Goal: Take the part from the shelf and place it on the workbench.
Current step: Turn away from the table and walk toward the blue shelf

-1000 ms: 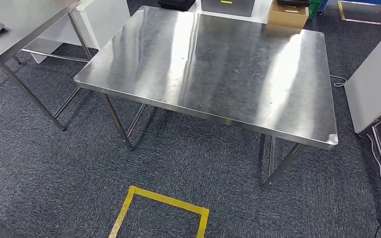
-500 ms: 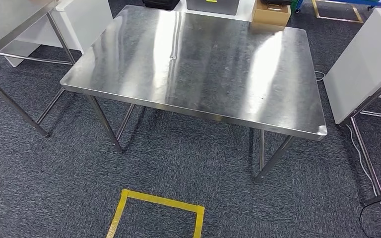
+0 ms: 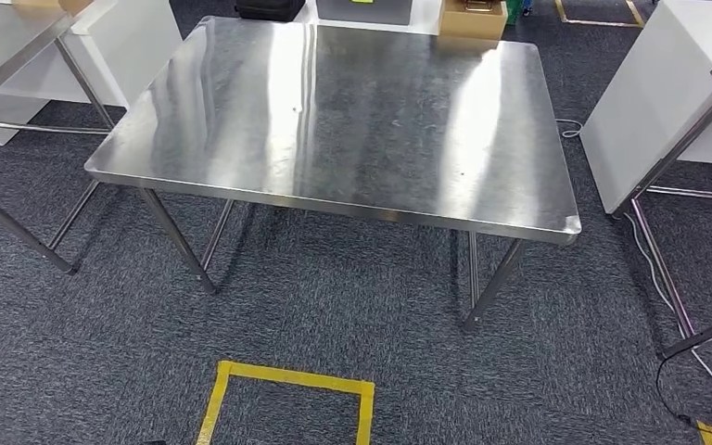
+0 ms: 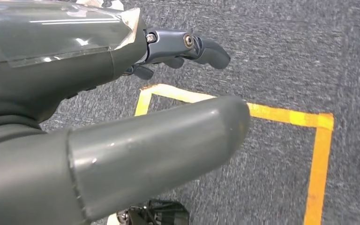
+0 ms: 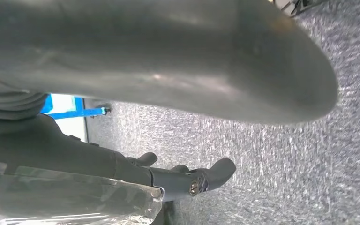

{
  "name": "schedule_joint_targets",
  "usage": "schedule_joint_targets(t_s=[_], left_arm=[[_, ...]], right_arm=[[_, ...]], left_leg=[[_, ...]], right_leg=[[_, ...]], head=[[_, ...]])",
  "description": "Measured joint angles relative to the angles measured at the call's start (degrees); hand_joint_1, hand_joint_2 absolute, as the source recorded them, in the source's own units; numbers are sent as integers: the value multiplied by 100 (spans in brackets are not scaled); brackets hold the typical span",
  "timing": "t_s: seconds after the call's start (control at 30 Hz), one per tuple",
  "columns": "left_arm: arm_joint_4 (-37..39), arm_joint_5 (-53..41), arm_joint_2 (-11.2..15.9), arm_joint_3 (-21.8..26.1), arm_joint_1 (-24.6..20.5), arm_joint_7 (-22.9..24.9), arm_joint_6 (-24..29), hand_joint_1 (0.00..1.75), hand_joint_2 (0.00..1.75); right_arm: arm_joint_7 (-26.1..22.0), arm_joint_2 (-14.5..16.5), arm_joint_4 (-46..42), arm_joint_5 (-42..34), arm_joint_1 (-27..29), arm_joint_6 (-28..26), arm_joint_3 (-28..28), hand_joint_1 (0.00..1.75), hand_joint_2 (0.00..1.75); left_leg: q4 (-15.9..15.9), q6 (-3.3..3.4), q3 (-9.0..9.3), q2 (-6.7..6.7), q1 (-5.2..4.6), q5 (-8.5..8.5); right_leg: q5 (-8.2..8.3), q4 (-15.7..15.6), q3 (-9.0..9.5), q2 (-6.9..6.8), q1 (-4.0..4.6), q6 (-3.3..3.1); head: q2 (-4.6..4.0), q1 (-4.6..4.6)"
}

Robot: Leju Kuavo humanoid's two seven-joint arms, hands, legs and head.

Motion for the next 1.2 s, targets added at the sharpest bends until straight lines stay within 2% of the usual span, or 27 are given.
schedule_joint_targets(t_s=[0.03,0.1,0.13,0.17,0.2,0.27,0.3,0.37,0.47,0.5,0.57,0.63,0.67,0.7,0.77,0.8,0.83,0.87,0.93,1.0,1.07,1.13,1.17,1.2], left_arm=[[0,-3,2,-1,0,1,-1,0,0],[1,-7,2,-2,4,4,-3,0,0],[1,-8,3,-2,6,8,-4,0,0],[1,-10,4,-2,8,13,-5,0,0],[1,-11,8,-2,9,17,-9,0,0],[1,-13,19,-2,8,23,-17,0,0],[1,-13,24,-2,6,24,-22,0,0],[1,-15,27,-2,1,25,-28,0,0],[1,-14,18,-2,-3,25,-29,0,0],[1,-13,15,-1,-3,25,-28,0,0],[1,-14,14,0,1,25,-25,0,0],[1,-17,14,1,7,26,-25,0,0],[1,-20,10,1,9,26,-25,0,0],[1,-21,6,1,9,27,-26,0,0],[1,-27,-3,1,8,28,-26,0,0],[1,-31,-4,1,7,28,-26,0,0],[1,-37,-4,1,7,29,-26,0,0],[1,-41,-3,1,6,30,-26,0,0],[1,-46,-3,1,2,31,-26,0,0],[-1,-49,0,1,-3,31,-26,0,0],[0,-54,3,-1,-1,32,-31,0,0],[1,-56,3,-2,9,36,-36,0,0],[1,-56,4,-2,14,40,-37,0,0],[1,-56,6,-2,16,44,-38,0,0]], right_arm=[[1,2,0,0,-1,-1,0,0,0],[1,3,0,-1,1,-1,0,0,0],[1,3,0,-3,5,-2,0,0,0],[-1,6,1,-5,7,-1,0,0,0],[-4,10,1,-9,8,-1,0,0,0],[-14,25,0,-14,2,0,0,0,0],[-20,31,0,-15,-2,0,0,0,0],[-31,35,-1,-17,2,0,0,0,0],[-49,31,-1,-26,12,0,0,0,0],[-51,29,0,-29,10,0,0,0,0],[-51,32,1,-41,4,0,0,0,0],[-51,36,2,-49,6,0,0,0,0],[-50,35,2,-51,13,0,0,0,0],[-49,32,2,-53,20,0,0,0,0],[-48,23,2,-57,26,0,0,0,0],[-50,21,2,-60,20,0,0,0,0],[-51,22,2,-62,13,0,0,0,0],[-54,23,2,-64,6,0,0,0,0],[-55,26,2,-67,2,1,0,0,0],[-56,26,2,-65,3,10,0,0,0],[-55,25,2,-58,2,29,0,0,0],[-54,24,2,-51,6,42,0,0,0],[-51,25,2,-39,10,44,0,0,0],[-40,25,2,-19,15,48,0,0,44]], left_leg=[[264,-24,-110,-73,15,-176],[997,-65,-434,-172,30,-555],[1274,-83,-566,-188,37,-642],[1360,-95,-615,-193,47,-612],[1214,-103,-555,-199,61,-470],[503,-104,-223,-264,98,-94],[185,-91,-77,-310,105,27],[-77,-39,32,-361,79,76],[-140,110,31,-286,34,137],[-173,161,35,-254,37,165],[-208,221,26,-182,35,199],[-204,230,1,-113,24,205],[-202,229,-5,-79,21,206],[-200,226,-5,-50,22,205],[-196,207,10,4,27,201],[-194,180,25,30,16,195],[-193,146,42,53,6,187],[-195,108,60,75,-5,180],[-209,29,92,124,-6,174],[-116,-32,62,80,21,80],[418,-71,-169,-73,45,-278],[1176,-93,-515,-168,47,-651],[1386,-95,-619,-178,47,-693],[1392,-86,-629,-181,46,-621]], right_leg=[[24,-14,20,19,-31,-38],[38,-5,3,66,-11,-71],[38,5,-6,98,-4,-71],[36,20,-14,134,-1,-70],[35,38,-20,176,-1,-68],[21,83,-37,262,2,-48],[8,109,-53,299,22,-25],[-2,135,-114,344,54,38],[-19,173,-201,342,50,152],[-99,305,-262,297,43,164],[-421,912,-552,181,19,139],[-721,1622,-893,142,-2,142],[-752,1758,-948,136,-10,176],[-687,1661,-881,125,-14,224],[-390,921,-468,45,-28,321],[-247,535,-269,-36,-19,328],[-150,268,-140,-99,-1,301],[-100,137,-88,-137,22,251],[-67,105,-102,-105,56,133],[-25,79,-71,-46,1,36],[16,62,-51,11,-39,-44],[28,65,-72,63,-1,-80],[30,66,-74,89,18,-85],[29,68,-69,114,33,-85]], head=[[0,-10],[0,-29],[0,-31],[0,-32],[0,-32],[0,-33],[0,-33],[0,-31],[0,-34],[0,-27],[0,-5],[0,8],[0,8],[0,11],[0,13],[0,15],[0,15],[0,14],[0,10],[0,-1],[0,-31],[0,-54],[0,-53],[0,-56]])
